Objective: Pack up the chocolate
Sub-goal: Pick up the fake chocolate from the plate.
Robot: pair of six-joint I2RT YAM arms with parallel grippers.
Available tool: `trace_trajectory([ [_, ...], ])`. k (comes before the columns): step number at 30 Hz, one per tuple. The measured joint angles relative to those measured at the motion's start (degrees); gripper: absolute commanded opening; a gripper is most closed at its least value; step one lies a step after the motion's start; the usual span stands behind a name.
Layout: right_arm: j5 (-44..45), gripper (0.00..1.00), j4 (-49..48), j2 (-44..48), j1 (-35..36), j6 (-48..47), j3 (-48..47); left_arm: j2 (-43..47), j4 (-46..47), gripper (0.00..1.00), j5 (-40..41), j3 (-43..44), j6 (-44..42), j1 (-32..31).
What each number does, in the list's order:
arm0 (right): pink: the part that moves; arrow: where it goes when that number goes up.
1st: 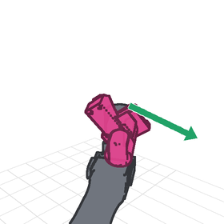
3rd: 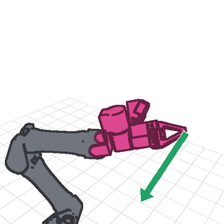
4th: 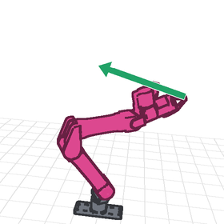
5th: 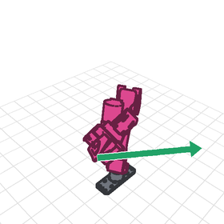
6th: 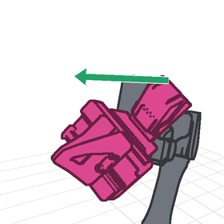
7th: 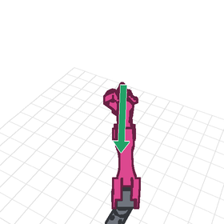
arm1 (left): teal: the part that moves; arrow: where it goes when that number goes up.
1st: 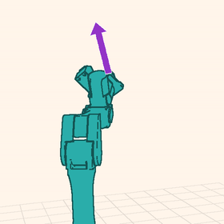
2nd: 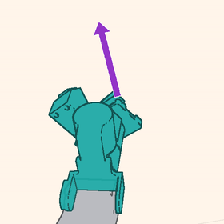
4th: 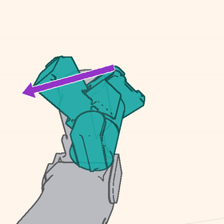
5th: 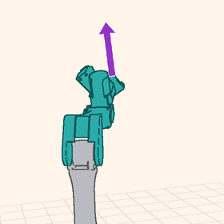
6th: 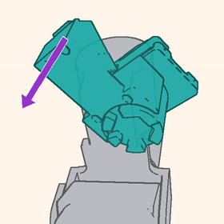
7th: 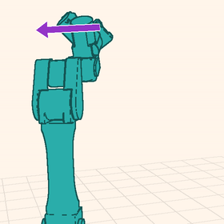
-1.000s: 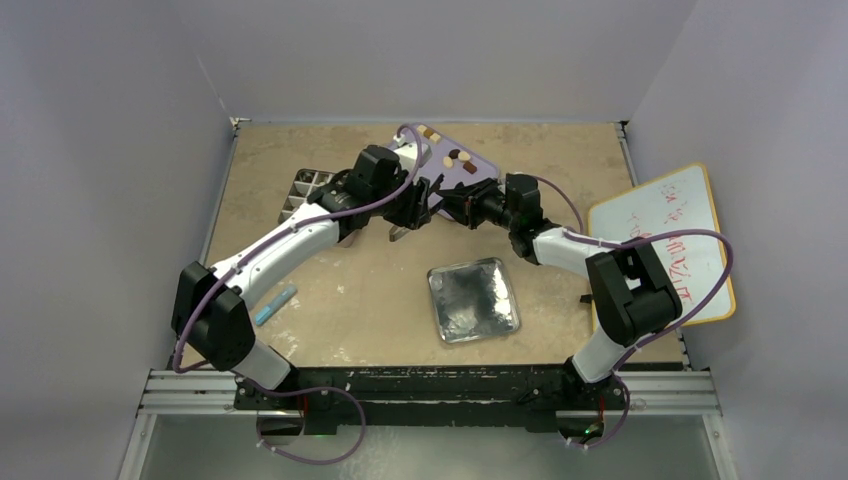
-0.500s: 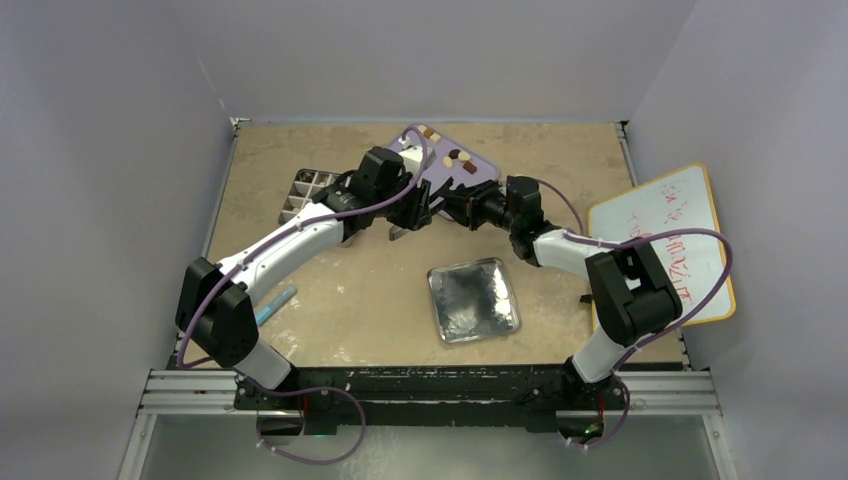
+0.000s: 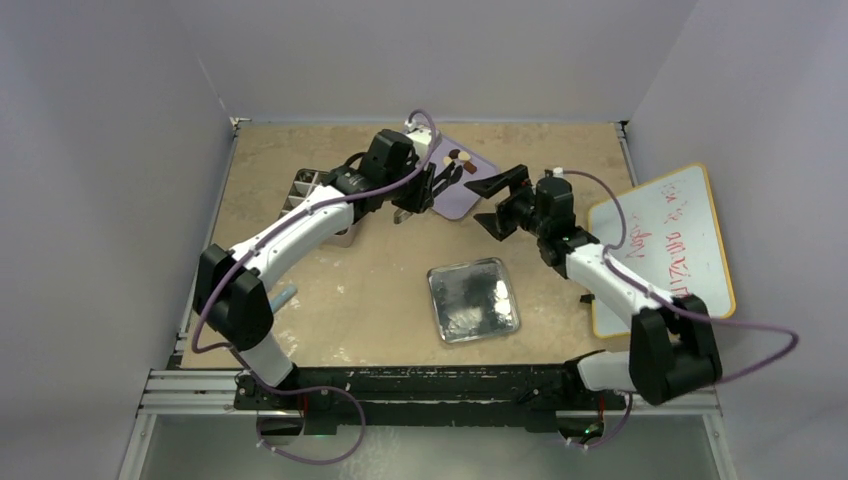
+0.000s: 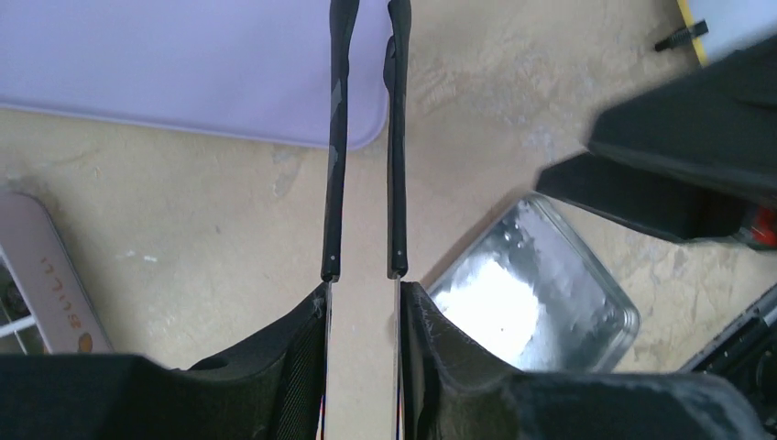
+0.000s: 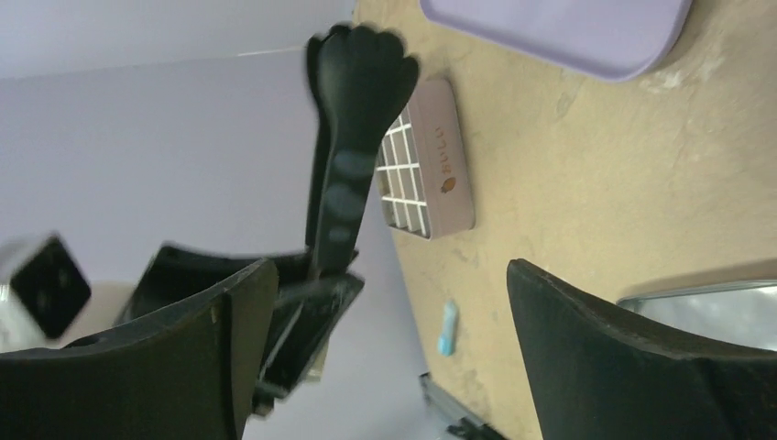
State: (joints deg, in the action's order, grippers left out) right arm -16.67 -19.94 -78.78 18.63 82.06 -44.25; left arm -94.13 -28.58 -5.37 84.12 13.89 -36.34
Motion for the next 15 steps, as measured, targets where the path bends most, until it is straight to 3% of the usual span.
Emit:
trace_trajectory([
  [8,10.3,0.99,15.4,17.8,0.1,-14.8,0.0,-12.2,-0.4,0.33,1.4,10.6,0.0,0.1],
  [15,16.8,0.99,24.4,29.2,0.1,-21.8,3.0,-24.3,-0.2,0.34,1.5,19.6,0.4,0.3],
])
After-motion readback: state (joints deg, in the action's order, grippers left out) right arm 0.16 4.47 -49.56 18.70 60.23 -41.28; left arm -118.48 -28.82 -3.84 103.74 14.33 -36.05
